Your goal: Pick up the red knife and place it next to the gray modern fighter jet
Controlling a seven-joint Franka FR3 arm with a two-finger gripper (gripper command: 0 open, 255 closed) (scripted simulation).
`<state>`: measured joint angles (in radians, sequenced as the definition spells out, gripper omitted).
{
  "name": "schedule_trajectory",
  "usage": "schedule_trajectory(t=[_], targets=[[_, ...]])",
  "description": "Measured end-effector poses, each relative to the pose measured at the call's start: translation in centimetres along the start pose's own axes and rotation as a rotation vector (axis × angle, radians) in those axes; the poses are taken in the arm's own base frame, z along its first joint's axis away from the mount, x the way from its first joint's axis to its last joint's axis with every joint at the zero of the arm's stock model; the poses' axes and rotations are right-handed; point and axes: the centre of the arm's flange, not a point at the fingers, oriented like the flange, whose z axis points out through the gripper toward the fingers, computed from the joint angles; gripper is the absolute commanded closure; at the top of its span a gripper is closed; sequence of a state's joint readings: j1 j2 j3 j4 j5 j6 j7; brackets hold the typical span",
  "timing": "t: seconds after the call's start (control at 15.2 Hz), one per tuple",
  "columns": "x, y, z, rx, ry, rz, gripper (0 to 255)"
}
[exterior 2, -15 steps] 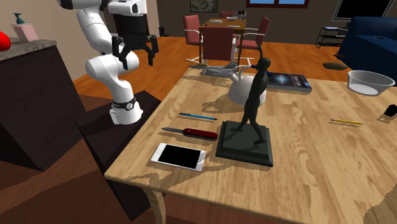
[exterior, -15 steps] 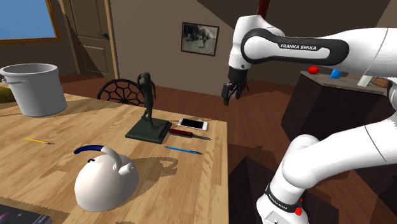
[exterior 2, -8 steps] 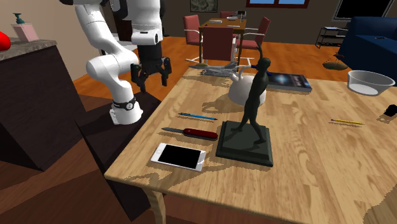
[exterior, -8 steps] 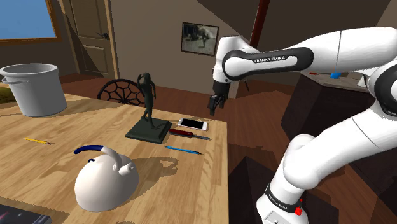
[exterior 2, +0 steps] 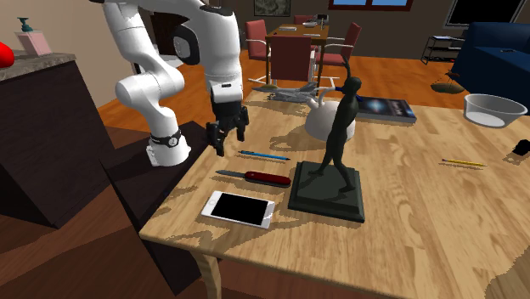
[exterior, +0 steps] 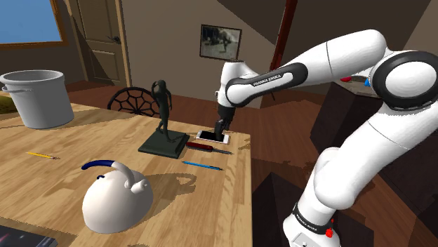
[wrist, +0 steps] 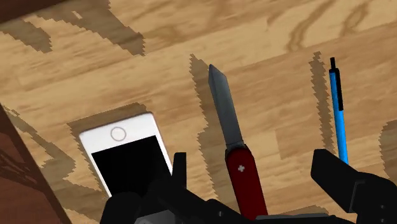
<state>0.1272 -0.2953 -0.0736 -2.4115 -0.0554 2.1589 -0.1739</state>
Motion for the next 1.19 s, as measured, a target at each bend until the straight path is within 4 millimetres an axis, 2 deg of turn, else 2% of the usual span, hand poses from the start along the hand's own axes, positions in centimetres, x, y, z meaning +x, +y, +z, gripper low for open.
schedule_trajectory(t=[0.07, 0.26, 0.46, 0.92, 1.19], targets=[[0.7, 0.2, 1.0, 0.005, 0.002, -0.02, 0], [2.9, -0.9, 3.9, 0.019, 0.007, -0.086, 0], [4.5, -1.4, 5.9, 0.028, 0.011, -0.127, 0], [4.8, -1.5, 9.8, 0.029, 0.012, -0.134, 0], [4.9, -1.5, 10.1, 0.029, 0.013, -0.134, 0]])
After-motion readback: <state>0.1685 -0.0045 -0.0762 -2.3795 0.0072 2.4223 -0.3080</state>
